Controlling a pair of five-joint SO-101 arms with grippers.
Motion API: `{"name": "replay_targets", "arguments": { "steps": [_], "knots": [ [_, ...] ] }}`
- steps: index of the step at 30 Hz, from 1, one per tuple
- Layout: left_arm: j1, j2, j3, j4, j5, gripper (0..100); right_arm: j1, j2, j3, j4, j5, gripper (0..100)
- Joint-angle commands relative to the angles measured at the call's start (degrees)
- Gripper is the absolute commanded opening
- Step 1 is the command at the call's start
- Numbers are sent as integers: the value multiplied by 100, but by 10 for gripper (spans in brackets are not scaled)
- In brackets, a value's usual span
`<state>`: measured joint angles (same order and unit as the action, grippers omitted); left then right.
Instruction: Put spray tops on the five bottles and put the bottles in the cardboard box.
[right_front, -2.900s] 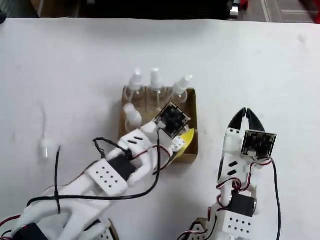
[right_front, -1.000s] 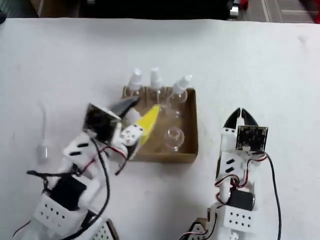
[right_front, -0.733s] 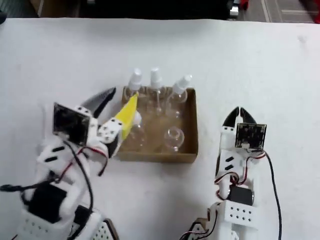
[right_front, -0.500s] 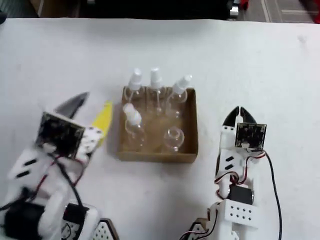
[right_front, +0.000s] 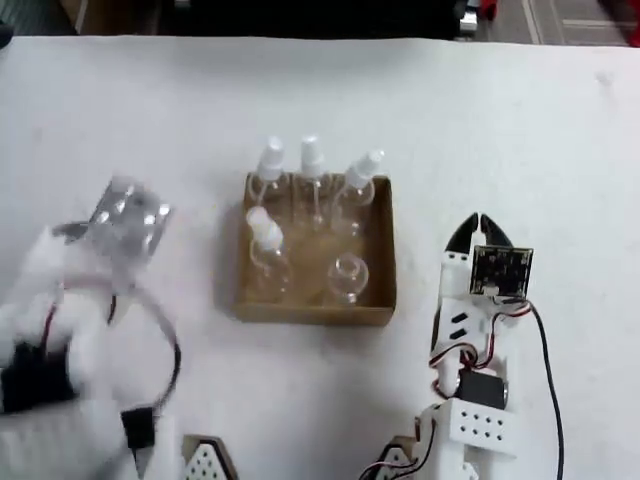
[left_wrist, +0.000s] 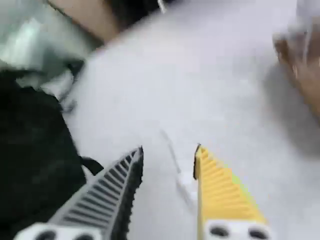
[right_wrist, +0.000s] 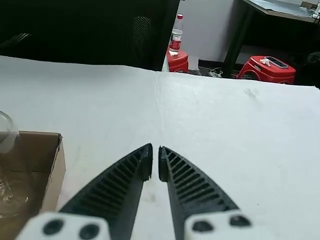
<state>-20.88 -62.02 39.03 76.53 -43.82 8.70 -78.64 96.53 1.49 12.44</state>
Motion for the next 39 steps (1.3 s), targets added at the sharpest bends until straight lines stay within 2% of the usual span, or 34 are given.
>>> {"name": "replay_targets", "arguments": {
  "steps": [1, 5, 13, 16, 19, 22, 26, 28, 29, 33, 36, 39],
  "knots": [
    [-277, 1332, -211, -44, -316, 157, -13, 40, 62, -84, 62, 18],
    [-453, 2738, -888, -26, -229, 157, -13, 57, 62, -84, 62, 18],
    [-479, 4673, -2251, 237, 1424, 157, -13, 66, 62, -84, 62, 18],
    [-611, 4945, -2391, 369, 1697, 157, -22, 66, 62, -84, 62, 18],
    [-927, 4954, -2374, 677, 1310, 157, -22, 66, 62, -84, 62, 18],
    [-1367, 4954, -2321, 976, 396, 138, -22, 66, 62, -84, 62, 18],
    [-1807, 4954, -1442, 985, -993, 43, -22, 66, 62, -92, 62, 18],
    [-1938, 4954, -914, 747, -1160, 29, -31, 66, 62, -92, 62, 18],
    [-2053, 4954, -730, 484, -941, 29, -31, 66, 62, -92, 62, 18],
    [-2721, 4945, -422, -510, 730, 82, -31, 66, 62, -75, 62, 18],
    [-2923, 4945, -413, -334, 1574, 103, -31, 66, 62, -75, 62, 18],
    [-2747, 4945, -396, -26, 2567, 98, -31, 66, 62, -75, 62, 18]
  ]
}}
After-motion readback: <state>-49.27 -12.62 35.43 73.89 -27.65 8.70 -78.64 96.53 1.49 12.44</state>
